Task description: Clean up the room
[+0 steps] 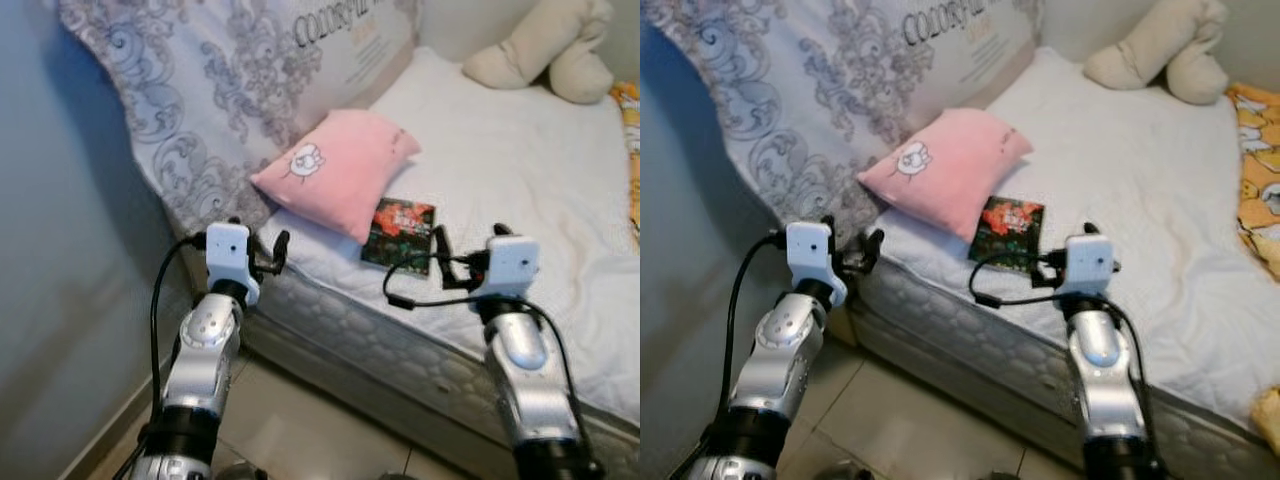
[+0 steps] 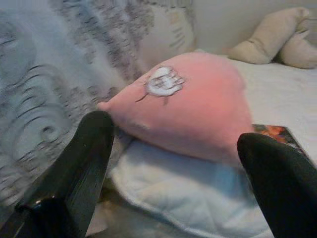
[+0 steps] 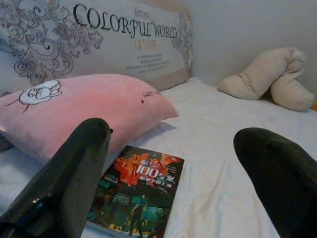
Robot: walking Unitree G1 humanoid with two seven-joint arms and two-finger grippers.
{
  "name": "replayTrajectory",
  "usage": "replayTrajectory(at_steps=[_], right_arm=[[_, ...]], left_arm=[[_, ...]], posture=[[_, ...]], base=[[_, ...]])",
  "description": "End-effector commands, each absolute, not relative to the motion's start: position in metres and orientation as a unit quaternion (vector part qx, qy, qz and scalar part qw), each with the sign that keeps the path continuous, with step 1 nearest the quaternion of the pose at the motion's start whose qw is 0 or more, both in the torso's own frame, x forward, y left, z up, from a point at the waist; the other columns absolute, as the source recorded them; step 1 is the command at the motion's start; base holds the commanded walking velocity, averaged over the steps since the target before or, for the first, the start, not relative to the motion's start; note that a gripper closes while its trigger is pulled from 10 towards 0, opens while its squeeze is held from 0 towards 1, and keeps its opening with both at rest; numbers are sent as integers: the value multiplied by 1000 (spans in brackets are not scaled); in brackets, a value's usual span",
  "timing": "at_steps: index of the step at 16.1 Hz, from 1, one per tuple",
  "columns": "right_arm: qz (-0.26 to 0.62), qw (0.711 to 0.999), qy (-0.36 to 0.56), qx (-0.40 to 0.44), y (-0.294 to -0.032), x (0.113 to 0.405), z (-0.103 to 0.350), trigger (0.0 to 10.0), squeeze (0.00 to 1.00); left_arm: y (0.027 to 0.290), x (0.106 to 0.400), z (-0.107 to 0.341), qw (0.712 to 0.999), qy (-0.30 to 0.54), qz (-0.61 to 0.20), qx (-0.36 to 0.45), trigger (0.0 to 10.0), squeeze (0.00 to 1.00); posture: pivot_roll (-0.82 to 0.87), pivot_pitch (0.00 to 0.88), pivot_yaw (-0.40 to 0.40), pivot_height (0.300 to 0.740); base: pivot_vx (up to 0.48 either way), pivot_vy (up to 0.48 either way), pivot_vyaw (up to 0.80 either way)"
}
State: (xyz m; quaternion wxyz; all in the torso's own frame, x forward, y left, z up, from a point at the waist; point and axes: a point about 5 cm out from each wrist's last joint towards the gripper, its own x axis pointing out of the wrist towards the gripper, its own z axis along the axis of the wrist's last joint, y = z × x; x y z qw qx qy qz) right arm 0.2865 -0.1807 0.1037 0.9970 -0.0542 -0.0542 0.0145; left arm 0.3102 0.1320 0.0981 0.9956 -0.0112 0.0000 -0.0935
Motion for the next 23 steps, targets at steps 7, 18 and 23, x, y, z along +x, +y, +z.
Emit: replayTrajectory(at_steps=[7,18,23], right_arm=[[-2,996,-61,-68,-192,287,105,10000,51],[3,996,-57,-65,-186,281,100,10000,51],[5,996,-53,-68,-187,282,98,10000,47]], left_arm=[[112,313,106,991,-12,-132,-22,10000,0],[105,315,105,988,-8,-154,-23,10000,0],[106,317,103,988,-4,-150,-24,10000,0]], posture=[[-64,0,-5,730],[-87,0,15,730],[-85,0,13,730]], base=[[0,-480,-423],[0,-480,0],[0,-96,0]])
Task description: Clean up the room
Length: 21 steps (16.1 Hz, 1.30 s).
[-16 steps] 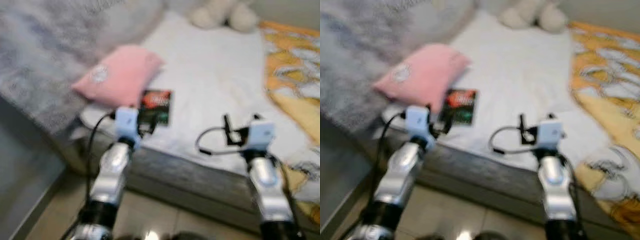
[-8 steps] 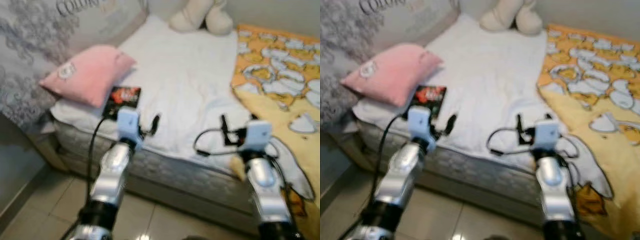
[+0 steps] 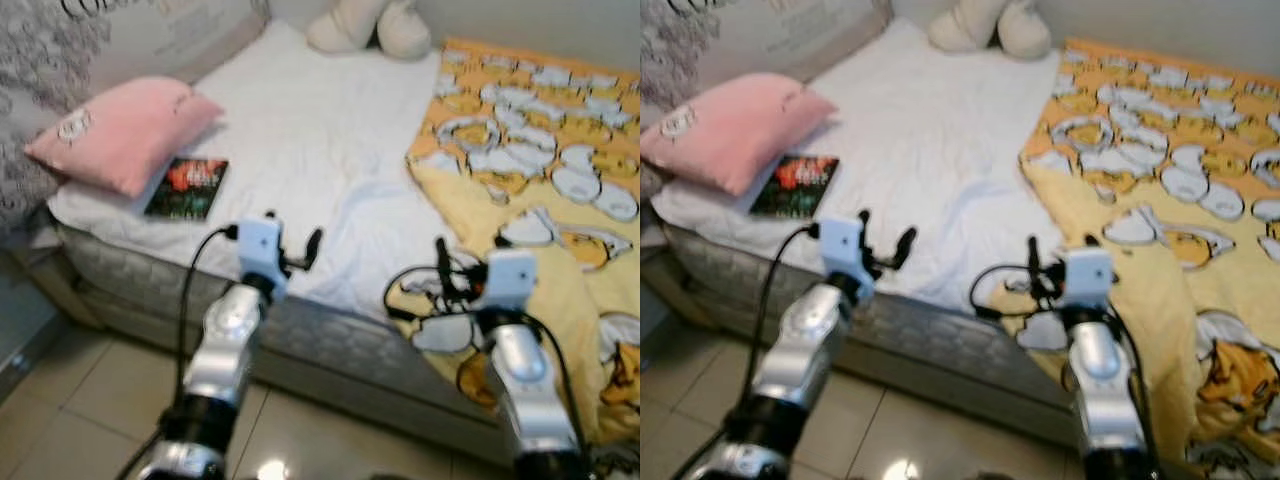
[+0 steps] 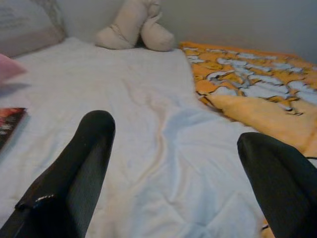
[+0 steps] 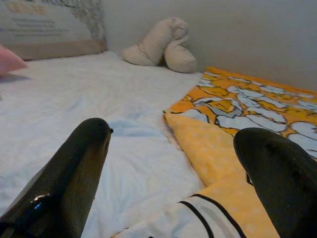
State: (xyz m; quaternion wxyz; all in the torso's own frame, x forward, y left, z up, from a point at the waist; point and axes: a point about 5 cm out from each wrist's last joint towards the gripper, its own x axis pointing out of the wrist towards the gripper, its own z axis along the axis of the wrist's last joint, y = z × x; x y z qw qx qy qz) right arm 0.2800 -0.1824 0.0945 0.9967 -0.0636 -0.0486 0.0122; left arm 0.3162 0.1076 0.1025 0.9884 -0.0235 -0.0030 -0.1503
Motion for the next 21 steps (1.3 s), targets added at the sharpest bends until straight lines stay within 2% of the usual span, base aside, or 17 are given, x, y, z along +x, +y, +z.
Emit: replayTrajectory(at_steps=[1,4,13,15,19,21], right_arm=[[6,996,-54,-68,-186,283,99,10000,47],[11,996,-51,-66,-182,286,99,10000,51],[-12,998,-43,-53,-188,282,93,10000,55],[-71,997,-18,-19,-206,266,79,10000,75],[-87,995,-10,-52,-215,234,71,10000,82],[-90,994,-7,-55,-217,223,70,10000,78]], left_arm=[[105,317,103,988,-4,-151,-26,10000,0],[104,316,103,986,-1,-164,-40,10000,0],[107,321,103,987,10,-153,-53,10000,0],[138,324,96,994,36,-55,-86,10000,0],[143,294,91,993,26,-111,-17,10000,0],[141,286,85,991,28,-130,-15,10000,0]], posture=[[-83,0,11,730],[-71,0,11,730],[-83,0,22,730],[-92,0,27,730],[-100,0,21,730],[-103,0,18,730]], base=[[0,0,0],[0,245,0],[0,480,-788],[0,441,-784],[0,0,-753],[0,0,0]])
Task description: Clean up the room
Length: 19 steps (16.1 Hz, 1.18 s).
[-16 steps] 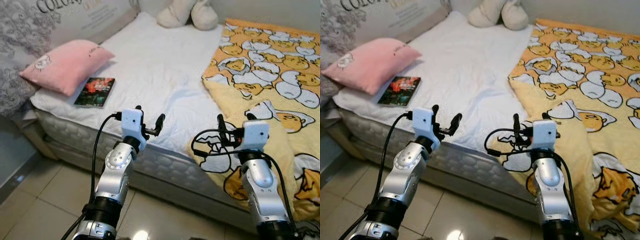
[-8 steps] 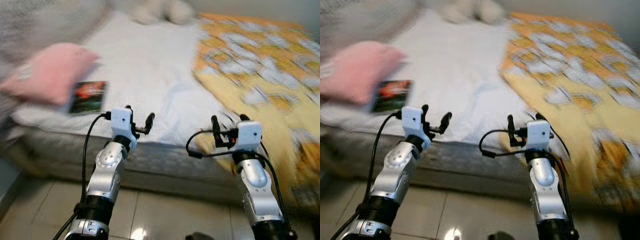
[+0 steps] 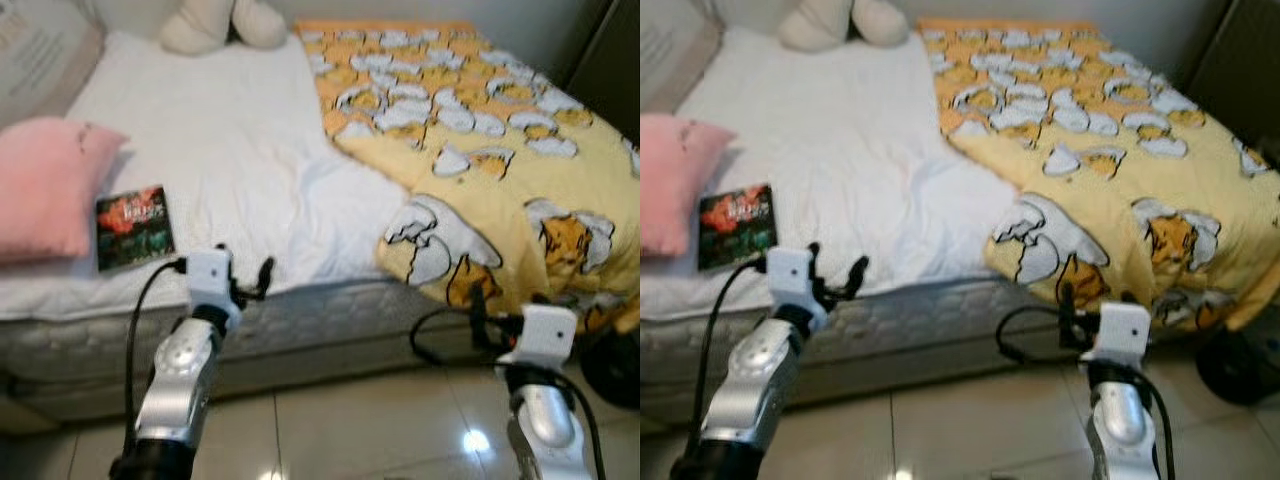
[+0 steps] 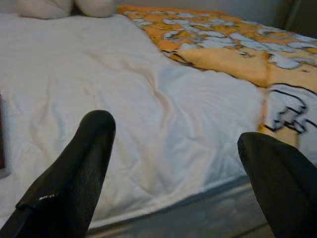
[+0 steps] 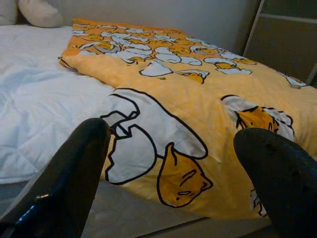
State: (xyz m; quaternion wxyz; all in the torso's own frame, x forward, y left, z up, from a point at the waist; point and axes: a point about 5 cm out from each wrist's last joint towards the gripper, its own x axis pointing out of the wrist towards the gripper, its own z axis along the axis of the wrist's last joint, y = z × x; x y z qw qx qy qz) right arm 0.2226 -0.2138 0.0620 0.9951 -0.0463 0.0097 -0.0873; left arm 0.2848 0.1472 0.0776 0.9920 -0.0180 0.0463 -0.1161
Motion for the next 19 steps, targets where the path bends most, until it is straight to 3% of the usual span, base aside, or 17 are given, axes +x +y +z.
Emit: replayTrajectory(at_steps=[1,6,19], right_arm=[[-85,995,-8,-54,-214,227,71,10000,78],[-65,996,-30,-61,-205,243,85,10000,71],[-58,997,-19,-57,-199,247,81,10000,63]], left_arm=[[135,290,86,989,27,-140,-24,10000,0],[120,296,94,986,15,-165,-34,10000,0],[112,296,94,981,10,-192,-23,10000,0]], posture=[[-105,0,17,730],[-121,0,26,730],[-120,0,37,730]], base=[[0,0,0],[453,0,0],[476,0,0]])
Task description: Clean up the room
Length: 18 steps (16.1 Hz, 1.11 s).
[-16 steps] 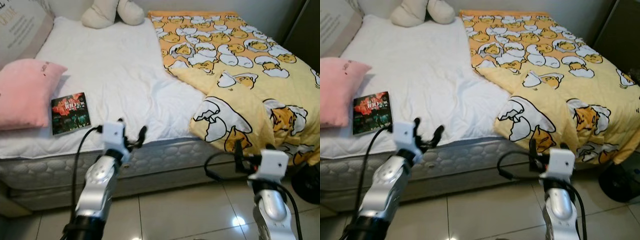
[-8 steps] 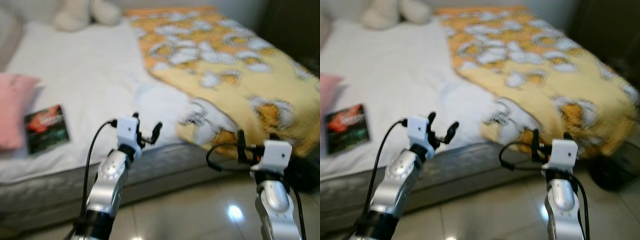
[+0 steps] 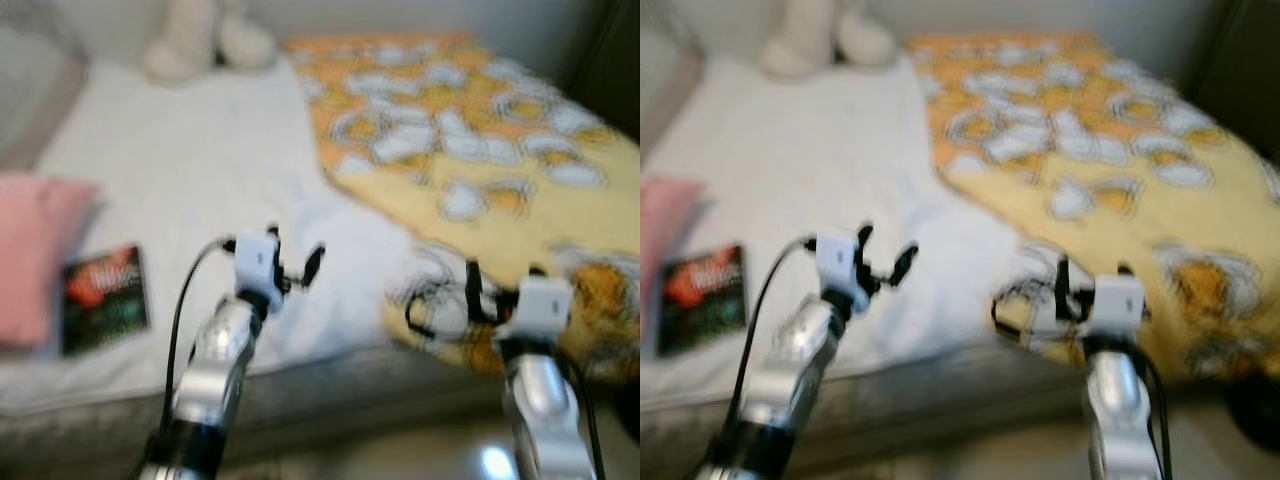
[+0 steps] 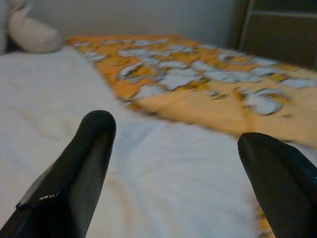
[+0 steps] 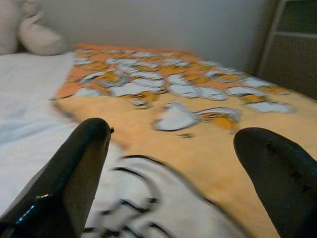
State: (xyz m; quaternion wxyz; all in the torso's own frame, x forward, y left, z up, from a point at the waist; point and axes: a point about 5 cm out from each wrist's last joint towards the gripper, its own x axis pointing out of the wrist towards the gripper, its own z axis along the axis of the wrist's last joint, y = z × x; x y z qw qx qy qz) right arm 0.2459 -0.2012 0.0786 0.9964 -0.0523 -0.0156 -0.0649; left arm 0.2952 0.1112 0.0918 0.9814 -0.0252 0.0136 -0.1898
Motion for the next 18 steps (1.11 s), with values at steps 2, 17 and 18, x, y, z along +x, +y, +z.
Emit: replayTrajectory(at_steps=[2,17,18], right_arm=[[-58,997,-11,-51,-199,247,79,10000,59],[-64,996,-13,-57,-201,250,78,10000,63],[-64,996,-14,-58,-202,250,78,10000,63]], left_arm=[[111,298,94,981,8,-194,-25,10000,0],[114,306,95,984,11,-174,-38,10000,0],[114,307,96,984,10,-173,-36,10000,0]], posture=[[-120,0,39,730],[-120,0,44,730],[-121,0,44,730]], base=[[0,0,-756],[18,-139,-394],[0,0,0]])
